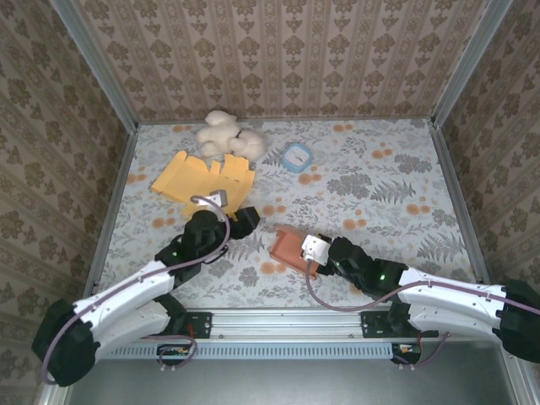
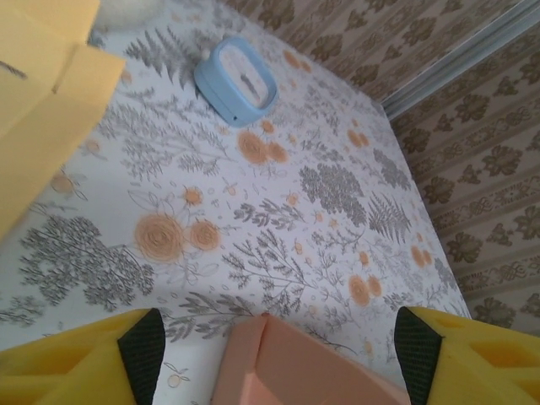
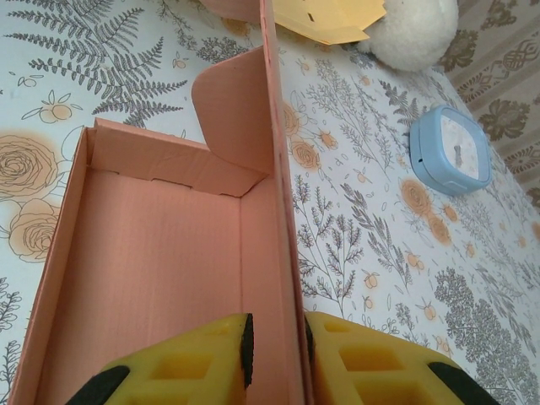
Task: Fold the paper box
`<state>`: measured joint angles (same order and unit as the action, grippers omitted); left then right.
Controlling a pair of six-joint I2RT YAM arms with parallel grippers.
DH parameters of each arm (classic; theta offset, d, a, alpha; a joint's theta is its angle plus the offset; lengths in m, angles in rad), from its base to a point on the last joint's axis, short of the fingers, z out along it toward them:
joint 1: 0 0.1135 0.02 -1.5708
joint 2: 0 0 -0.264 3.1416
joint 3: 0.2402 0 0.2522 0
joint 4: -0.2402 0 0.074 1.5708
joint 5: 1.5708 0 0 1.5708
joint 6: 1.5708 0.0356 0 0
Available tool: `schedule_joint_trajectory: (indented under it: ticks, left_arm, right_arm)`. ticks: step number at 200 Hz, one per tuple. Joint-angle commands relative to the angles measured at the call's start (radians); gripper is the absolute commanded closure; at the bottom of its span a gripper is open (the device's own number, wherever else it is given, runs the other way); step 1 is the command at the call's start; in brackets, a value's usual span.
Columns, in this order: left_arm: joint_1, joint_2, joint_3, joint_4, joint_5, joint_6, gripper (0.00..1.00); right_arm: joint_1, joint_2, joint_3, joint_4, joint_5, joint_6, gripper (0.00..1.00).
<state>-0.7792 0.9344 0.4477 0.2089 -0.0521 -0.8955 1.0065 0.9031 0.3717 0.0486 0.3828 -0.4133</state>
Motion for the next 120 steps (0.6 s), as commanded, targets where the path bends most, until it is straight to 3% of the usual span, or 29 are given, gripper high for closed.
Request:
schedule_joint_trajectory:
  ticks: [1, 29, 45, 120]
  left_arm:
    - [-0.041, 0.072, 0.083, -0.018, -0.005, -0.13, 0.22]
    - [-0.142, 0.192, 0.275, -0.264, -0.151, -0.175, 0.2]
    - [-0.174, 0.279, 0.377, -0.371, -0.179, -0.176, 0.2]
    - [-0.223, 0.4, 0.387, -0.348, -0.227, -0.222, 0.2]
  right_arm:
    - [0.007, -0.008, -0.01, -0.016, 0.009, -0.003, 0.76]
    - [0.008, -0.013, -0.012, -0.016, 0.008, -0.004, 0.76]
    - [0.009, -0.013, -0.013, -0.02, 0.01, -0.003, 0.76]
    - [0.012, -0.012, -0.01, -0.031, 0.011, 0.001, 0.76]
